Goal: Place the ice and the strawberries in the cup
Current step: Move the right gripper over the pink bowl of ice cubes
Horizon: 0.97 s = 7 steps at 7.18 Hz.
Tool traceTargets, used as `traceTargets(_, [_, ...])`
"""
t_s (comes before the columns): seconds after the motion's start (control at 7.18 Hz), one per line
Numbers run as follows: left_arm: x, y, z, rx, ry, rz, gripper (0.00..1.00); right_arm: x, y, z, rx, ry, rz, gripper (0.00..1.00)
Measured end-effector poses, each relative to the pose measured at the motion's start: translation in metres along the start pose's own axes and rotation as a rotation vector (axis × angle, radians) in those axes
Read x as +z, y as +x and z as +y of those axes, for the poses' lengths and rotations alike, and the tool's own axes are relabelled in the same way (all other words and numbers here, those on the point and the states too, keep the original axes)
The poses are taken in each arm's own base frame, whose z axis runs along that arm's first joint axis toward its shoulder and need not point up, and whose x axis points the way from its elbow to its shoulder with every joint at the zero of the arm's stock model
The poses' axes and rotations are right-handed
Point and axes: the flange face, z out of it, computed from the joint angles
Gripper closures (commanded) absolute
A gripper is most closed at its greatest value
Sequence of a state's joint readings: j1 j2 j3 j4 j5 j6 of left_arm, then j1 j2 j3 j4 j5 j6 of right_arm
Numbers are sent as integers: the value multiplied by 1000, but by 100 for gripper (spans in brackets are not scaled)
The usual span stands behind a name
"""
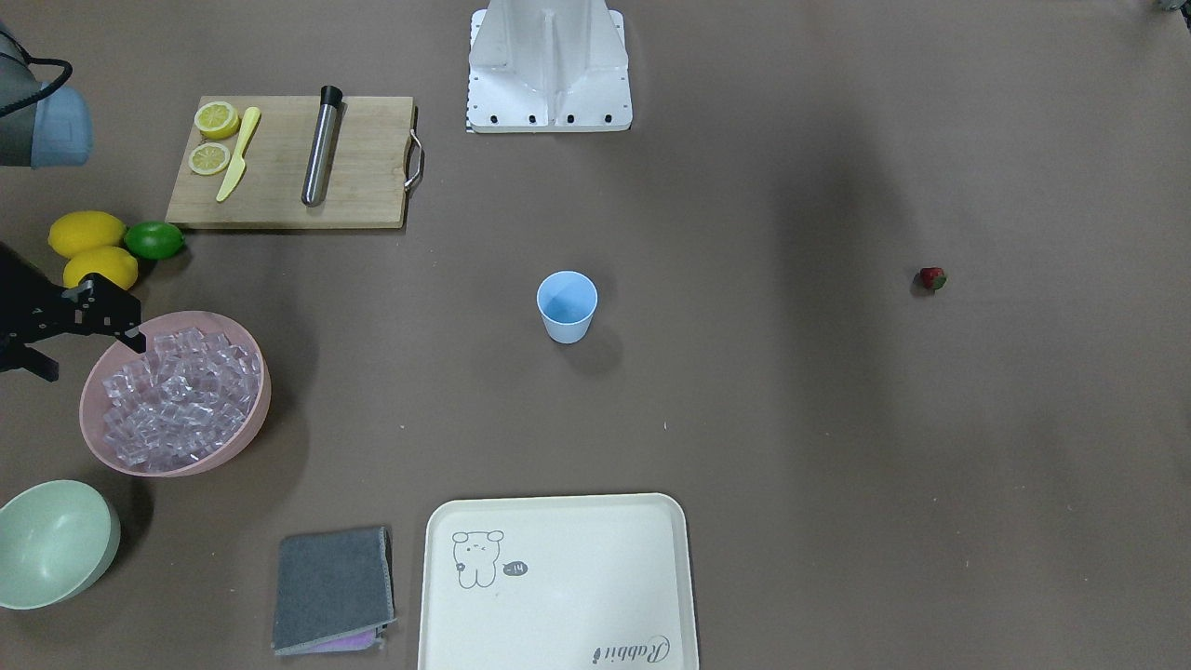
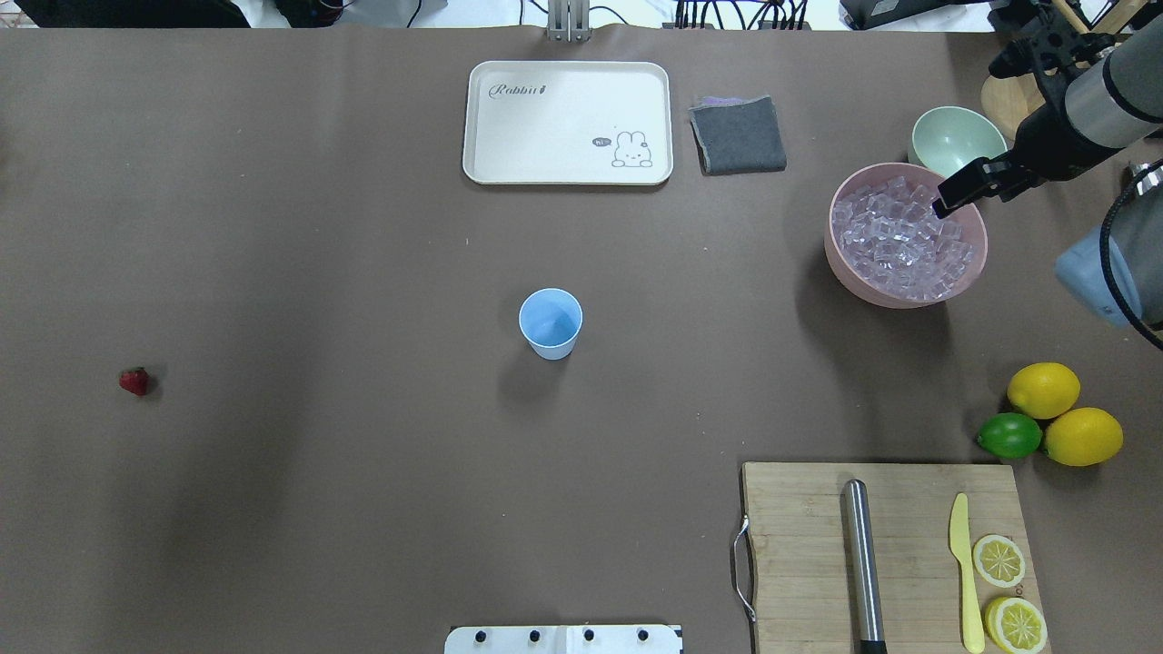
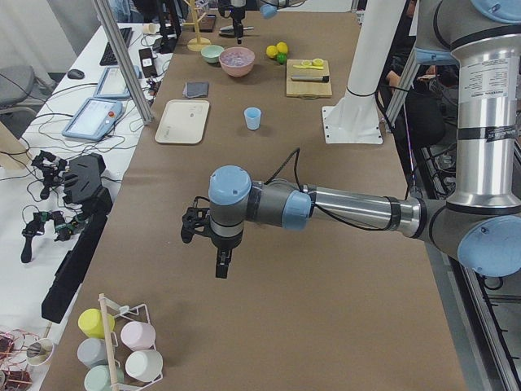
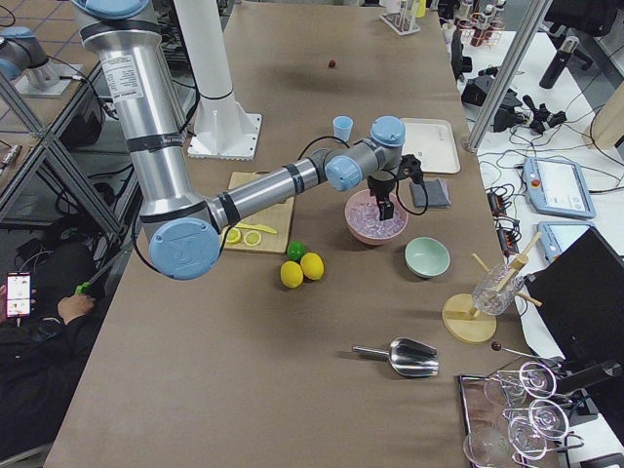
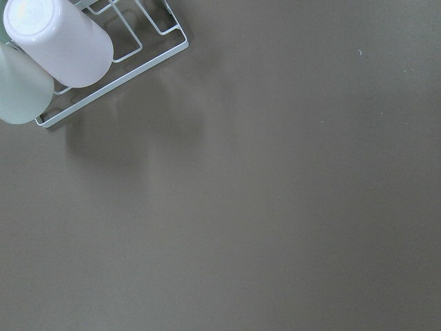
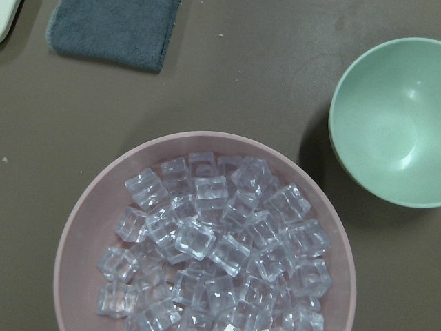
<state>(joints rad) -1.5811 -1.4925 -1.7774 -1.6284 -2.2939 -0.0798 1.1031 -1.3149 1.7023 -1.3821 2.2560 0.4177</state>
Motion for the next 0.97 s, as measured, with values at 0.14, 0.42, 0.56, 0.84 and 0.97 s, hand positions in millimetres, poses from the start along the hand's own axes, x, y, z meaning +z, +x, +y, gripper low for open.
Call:
traceTargets(0.14, [2,-1,-1,3,2,0,2,13,-2,-3,-16,3,12,7])
traceTargets(0.42, [5,-3,-7,12,13,1,2,29,-9,-9,-24,6,14,13])
traceTargets(0.56, [6,-3,-10,15,16,1,2,33,-17,-12,-16,5,9,16])
traceTargets(0.84, [5,-2,-13,19,20,2,2,42,-27,-19,-3,0,13,16])
traceTargets(0.97, [5,-2,-13,20,21,2,2,48,-28,-25,1,-1,26,17])
